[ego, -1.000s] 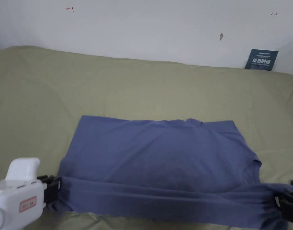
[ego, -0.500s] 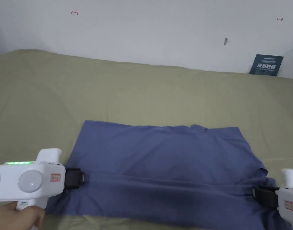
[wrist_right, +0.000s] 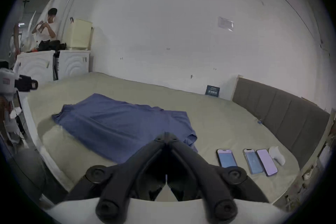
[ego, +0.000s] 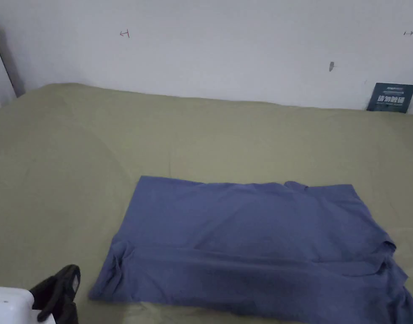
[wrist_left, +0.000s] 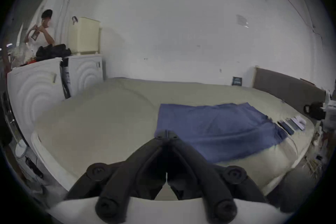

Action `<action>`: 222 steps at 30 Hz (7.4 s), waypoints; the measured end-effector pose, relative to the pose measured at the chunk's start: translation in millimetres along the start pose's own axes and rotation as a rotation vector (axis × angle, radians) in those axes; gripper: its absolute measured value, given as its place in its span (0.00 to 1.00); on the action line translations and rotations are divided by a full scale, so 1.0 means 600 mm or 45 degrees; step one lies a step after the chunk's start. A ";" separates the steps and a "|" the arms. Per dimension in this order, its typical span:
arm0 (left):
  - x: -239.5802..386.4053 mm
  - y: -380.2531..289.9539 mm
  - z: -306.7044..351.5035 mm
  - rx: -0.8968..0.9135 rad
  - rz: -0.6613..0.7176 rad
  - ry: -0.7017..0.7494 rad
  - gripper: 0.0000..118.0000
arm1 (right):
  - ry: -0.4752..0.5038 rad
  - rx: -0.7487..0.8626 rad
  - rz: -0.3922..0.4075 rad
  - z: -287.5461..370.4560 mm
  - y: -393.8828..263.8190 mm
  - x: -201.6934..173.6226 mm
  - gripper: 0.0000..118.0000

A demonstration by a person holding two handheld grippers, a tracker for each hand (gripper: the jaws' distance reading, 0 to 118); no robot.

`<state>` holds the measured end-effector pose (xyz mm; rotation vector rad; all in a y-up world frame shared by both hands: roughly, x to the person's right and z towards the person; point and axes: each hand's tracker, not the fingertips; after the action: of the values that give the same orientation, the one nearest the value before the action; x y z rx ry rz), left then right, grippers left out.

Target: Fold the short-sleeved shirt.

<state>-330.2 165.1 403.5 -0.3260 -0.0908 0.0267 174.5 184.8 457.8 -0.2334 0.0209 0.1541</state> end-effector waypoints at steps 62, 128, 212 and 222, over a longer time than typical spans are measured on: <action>-0.086 -0.039 -0.113 -0.793 0.261 -0.136 0.05 | 0.080 -0.947 -0.318 -0.073 -0.075 0.134 0.04; 0.002 0.117 -0.584 -1.050 0.047 0.035 0.04 | 0.058 -0.990 -0.124 -0.528 0.124 0.190 0.10; 0.075 0.055 0.125 0.167 0.018 -0.124 0.00 | -0.139 0.040 -0.080 0.136 0.035 -0.019 0.00; -0.073 0.042 -0.055 -0.580 0.494 -0.467 0.91 | -0.036 -0.036 -0.072 0.130 0.035 -0.010 0.00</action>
<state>-371.2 176.9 360.6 -0.7893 -0.3996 0.4567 165.4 222.1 529.3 -0.2597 -0.0161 0.1018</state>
